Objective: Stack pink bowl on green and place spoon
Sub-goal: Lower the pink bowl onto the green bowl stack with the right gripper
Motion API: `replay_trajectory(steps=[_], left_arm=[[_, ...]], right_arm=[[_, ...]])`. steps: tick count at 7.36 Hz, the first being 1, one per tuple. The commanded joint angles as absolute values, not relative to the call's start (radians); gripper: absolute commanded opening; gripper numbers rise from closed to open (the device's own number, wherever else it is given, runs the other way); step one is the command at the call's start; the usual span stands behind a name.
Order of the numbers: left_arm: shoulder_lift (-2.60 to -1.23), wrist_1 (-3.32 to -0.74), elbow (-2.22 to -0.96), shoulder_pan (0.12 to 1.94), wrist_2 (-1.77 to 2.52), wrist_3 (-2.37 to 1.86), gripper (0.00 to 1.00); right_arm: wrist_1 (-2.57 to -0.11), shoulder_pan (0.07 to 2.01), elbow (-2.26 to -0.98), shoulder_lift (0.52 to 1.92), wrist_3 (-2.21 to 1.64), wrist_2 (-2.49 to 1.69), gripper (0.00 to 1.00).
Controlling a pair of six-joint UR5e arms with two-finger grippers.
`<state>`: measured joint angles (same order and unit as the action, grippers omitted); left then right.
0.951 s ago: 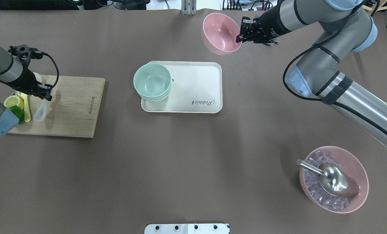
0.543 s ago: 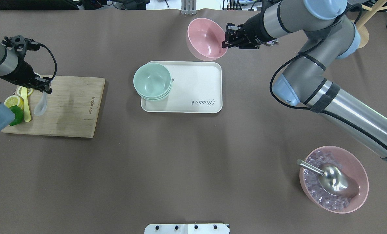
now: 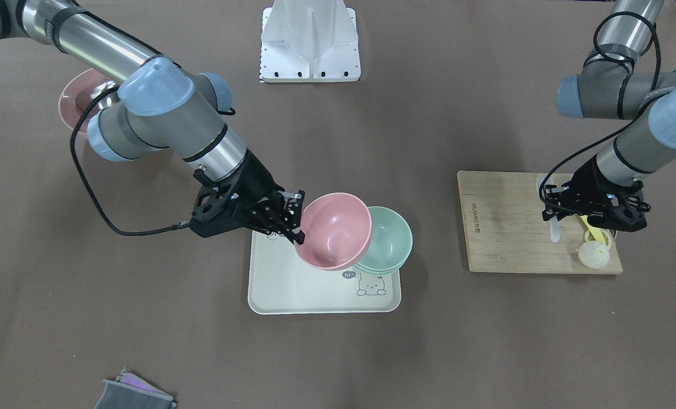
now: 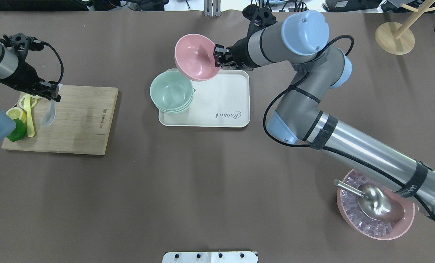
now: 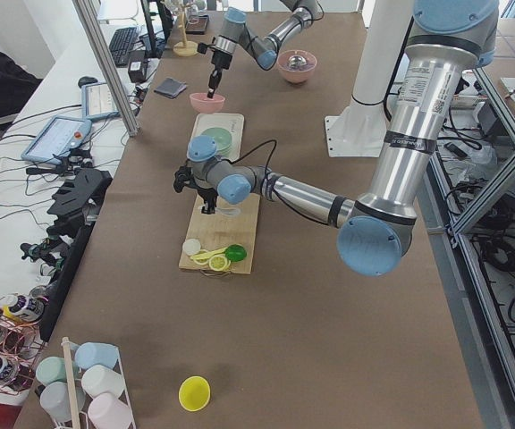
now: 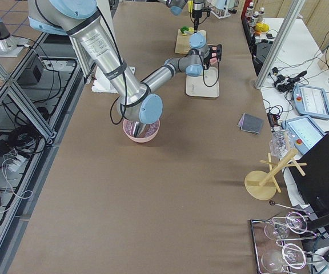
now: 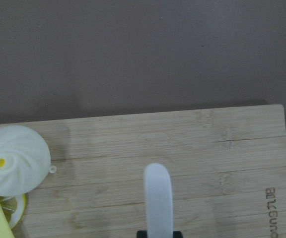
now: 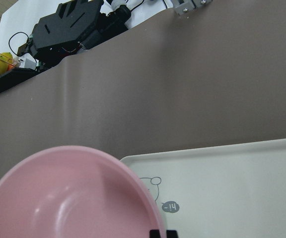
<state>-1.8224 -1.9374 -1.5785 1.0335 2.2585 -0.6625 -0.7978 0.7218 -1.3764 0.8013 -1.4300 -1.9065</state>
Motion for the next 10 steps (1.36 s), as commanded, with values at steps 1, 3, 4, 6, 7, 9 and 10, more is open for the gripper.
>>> replay_trajectory(steps=[1, 3, 4, 6, 7, 9, 10], left_arm=[[-1.822, -1.936, -1.575, 1.034, 2.26, -0.663, 0.0], [-1.827, -1.936, -1.572, 1.032, 2.26, -0.663, 0.0], [-1.827, -1.934, -1.572, 1.032, 2.26, -0.663, 0.0], [-1.827, -1.936, -1.566, 1.032, 2.26, -0.661, 0.0], [-1.827, -1.936, -1.565, 1.032, 2.26, -0.661, 0.0], [-1.827, -1.934, -1.563, 1.032, 2.26, -0.661, 0.0], [-1.827, -1.934, -1.563, 1.032, 2.26, -0.661, 0.0]], right_arm=[[-0.796, 0.677, -1.295, 0.725, -1.448, -1.858, 0.0], [-0.799, 0.652, -1.261, 0.696, -1.447, -1.844, 0.0], [-0.799, 0.644, -1.261, 0.696, -1.447, -1.842, 0.0], [-0.798, 0.638, -1.249, 0.698, -1.447, -1.839, 0.0], [-0.798, 0.632, -1.24, 0.696, -1.447, -1.838, 0.0], [-0.796, 0.627, -1.233, 0.695, -1.447, -1.838, 0.0], [-0.796, 0.626, -1.224, 0.693, -1.447, -1.838, 0.0]])
